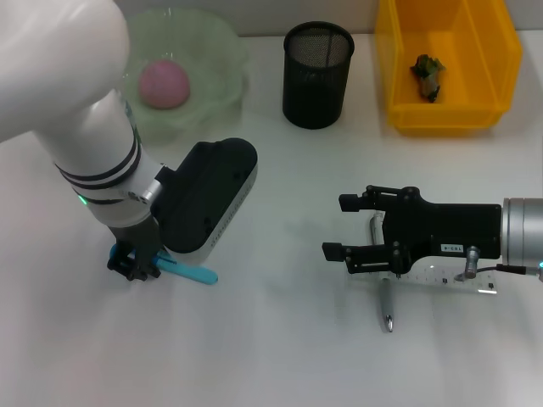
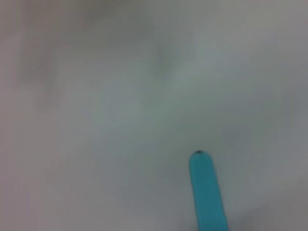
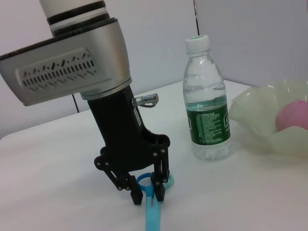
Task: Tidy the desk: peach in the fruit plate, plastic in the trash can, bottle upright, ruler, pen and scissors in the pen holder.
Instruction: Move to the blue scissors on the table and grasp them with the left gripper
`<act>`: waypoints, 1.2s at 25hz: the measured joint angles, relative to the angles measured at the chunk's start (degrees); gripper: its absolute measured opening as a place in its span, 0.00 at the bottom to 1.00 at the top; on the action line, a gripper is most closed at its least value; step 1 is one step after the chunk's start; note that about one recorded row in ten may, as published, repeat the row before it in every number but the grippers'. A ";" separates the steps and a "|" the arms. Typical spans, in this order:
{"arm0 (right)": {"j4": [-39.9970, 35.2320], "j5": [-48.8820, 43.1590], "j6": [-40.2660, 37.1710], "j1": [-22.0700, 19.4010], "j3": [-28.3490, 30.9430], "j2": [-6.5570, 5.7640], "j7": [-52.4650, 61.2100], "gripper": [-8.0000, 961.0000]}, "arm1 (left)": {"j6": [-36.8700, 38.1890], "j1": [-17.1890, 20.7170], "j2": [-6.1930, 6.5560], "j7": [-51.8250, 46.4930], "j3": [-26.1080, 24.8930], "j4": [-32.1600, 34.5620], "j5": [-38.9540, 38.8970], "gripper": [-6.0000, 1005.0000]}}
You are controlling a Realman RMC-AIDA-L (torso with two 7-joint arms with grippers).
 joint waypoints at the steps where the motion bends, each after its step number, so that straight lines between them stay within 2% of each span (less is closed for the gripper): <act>1: 0.02 0.00 -0.01 0.00 0.01 0.00 0.00 0.86 | -0.10 -0.12 0.00 -0.05 0.13 -0.27 0.02 0.32; 30: 0.07 0.00 -0.11 -0.44 0.02 0.00 0.00 0.86 | 0.55 -0.28 -0.09 -0.64 0.77 0.27 0.68 0.31</act>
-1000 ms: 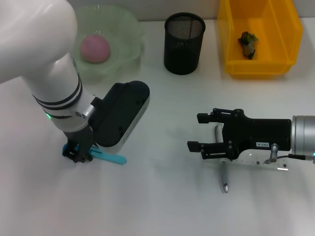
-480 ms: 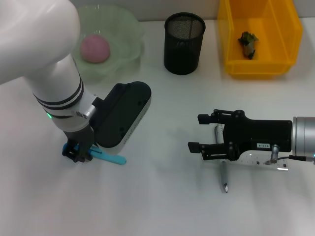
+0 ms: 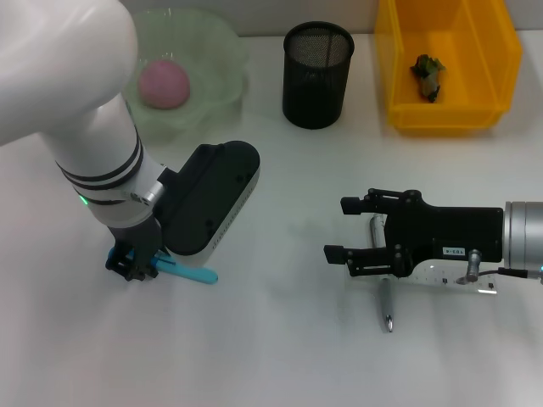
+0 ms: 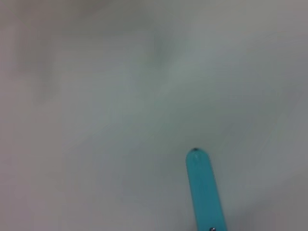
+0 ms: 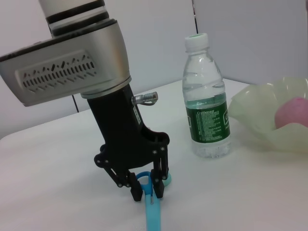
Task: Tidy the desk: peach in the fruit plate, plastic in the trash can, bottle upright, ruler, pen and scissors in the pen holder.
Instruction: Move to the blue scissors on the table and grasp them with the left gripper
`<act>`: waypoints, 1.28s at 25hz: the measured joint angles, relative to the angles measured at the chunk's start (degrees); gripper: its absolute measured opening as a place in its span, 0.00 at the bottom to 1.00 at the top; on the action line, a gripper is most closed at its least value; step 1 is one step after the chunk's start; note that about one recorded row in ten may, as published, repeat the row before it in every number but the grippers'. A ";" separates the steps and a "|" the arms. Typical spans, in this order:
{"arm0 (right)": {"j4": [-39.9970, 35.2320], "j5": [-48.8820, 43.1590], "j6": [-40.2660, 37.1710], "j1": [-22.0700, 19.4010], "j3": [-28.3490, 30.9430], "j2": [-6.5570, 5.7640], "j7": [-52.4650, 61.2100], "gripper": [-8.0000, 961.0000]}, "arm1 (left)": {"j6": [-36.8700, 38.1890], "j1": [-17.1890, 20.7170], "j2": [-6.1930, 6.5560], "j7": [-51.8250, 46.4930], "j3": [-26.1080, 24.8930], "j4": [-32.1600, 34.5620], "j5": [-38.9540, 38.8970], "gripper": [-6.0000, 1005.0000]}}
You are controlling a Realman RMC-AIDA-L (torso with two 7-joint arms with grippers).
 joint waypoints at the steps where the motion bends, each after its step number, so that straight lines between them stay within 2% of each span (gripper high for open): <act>1: 0.00 0.00 0.00 0.00 0.00 0.00 0.00 0.86 | -0.07 0.04 0.00 0.00 0.02 -0.01 -0.01 0.31; 32: 0.26 0.01 -0.61 -0.17 0.18 0.00 0.01 0.86 | -0.29 0.29 0.00 0.15 0.88 0.00 -0.08 0.25</act>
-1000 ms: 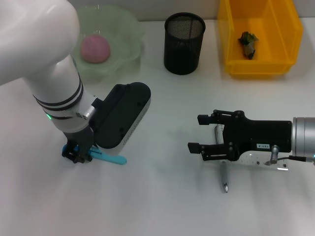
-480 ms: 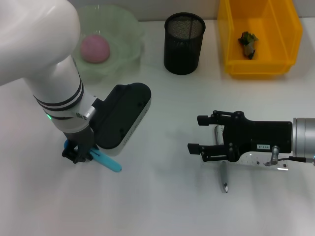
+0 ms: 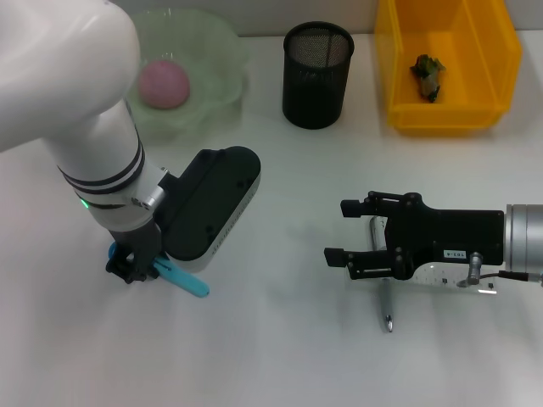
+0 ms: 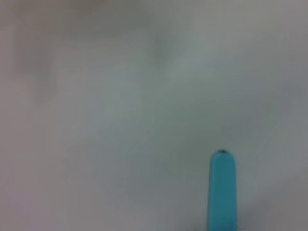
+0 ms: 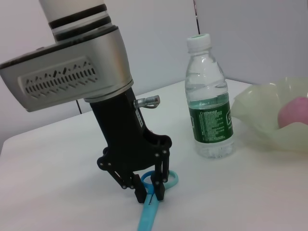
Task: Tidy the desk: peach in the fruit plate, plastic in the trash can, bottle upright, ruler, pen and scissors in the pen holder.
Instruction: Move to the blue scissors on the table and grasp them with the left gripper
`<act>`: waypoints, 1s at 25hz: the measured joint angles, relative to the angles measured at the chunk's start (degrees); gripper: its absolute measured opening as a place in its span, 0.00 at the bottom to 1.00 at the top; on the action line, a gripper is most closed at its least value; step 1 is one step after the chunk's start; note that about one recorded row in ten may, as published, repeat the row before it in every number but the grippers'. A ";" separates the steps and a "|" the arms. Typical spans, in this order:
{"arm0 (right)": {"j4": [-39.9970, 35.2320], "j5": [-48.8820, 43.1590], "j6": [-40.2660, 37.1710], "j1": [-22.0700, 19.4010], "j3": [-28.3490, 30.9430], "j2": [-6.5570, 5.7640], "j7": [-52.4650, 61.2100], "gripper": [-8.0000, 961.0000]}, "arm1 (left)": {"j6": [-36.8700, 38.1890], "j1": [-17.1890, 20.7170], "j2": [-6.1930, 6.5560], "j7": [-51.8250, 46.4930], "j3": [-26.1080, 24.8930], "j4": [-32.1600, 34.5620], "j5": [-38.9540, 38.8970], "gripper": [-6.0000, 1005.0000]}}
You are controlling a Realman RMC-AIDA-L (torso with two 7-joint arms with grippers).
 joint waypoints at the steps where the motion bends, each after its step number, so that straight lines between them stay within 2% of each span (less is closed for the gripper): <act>1: 0.00 0.01 0.00 0.00 0.00 0.00 0.00 0.86 | 0.10 0.04 0.00 -0.03 0.00 0.08 0.00 0.25; 15: 0.00 0.09 0.00 -0.09 0.00 0.00 0.26 0.86 | 0.23 0.00 0.00 -0.39 0.07 0.25 -0.10 0.26; 25: 0.07 0.09 0.00 -0.17 0.00 0.00 0.29 0.86 | 0.25 -0.04 0.00 -0.14 0.08 0.25 -0.07 0.32</act>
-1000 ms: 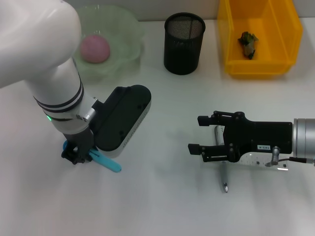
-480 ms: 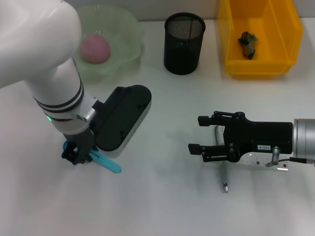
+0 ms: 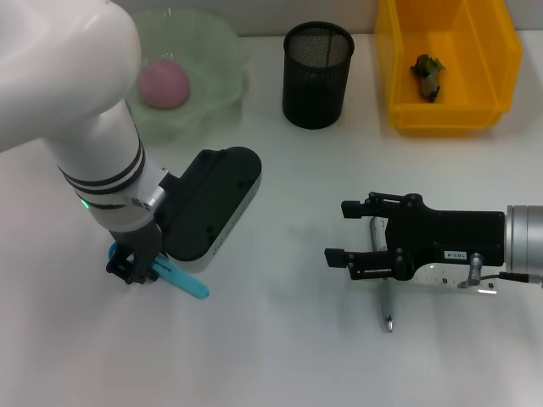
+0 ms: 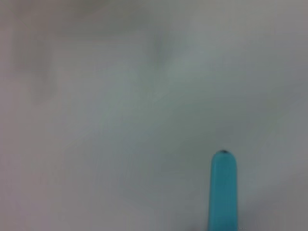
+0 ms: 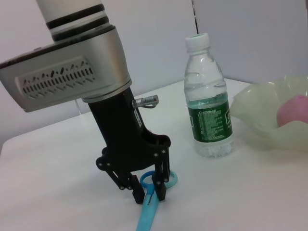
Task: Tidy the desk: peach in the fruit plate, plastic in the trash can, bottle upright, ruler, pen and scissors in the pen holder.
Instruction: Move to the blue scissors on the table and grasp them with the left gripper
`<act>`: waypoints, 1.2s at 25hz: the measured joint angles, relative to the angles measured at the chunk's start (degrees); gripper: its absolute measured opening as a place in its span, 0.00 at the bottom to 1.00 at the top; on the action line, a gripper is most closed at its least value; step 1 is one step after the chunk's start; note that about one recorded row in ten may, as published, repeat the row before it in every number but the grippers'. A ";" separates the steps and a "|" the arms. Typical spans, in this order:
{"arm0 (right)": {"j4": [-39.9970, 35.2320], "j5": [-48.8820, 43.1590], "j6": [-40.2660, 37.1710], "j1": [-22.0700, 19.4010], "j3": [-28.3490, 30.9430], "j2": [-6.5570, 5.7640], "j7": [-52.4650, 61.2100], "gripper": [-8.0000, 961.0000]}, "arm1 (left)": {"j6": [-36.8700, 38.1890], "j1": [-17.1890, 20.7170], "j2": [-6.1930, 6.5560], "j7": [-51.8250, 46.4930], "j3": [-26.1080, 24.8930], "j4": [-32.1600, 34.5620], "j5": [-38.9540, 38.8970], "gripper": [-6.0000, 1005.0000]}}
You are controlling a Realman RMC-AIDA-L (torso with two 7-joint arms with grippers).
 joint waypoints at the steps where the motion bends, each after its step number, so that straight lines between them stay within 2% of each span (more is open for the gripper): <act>1: 0.00 0.00 0.00 0.00 0.00 0.00 0.00 0.86 | 0.00 0.00 0.00 0.00 0.00 0.00 0.00 0.32; 25: 0.02 -0.01 0.00 -0.18 0.09 0.00 -0.30 0.86 | 0.06 -0.34 -0.09 0.41 0.02 -0.44 0.28 0.27; 30: 0.02 -0.01 0.00 -0.18 0.09 0.00 -0.30 0.86 | 0.20 -0.25 -0.08 0.50 0.13 -0.30 0.28 0.22</act>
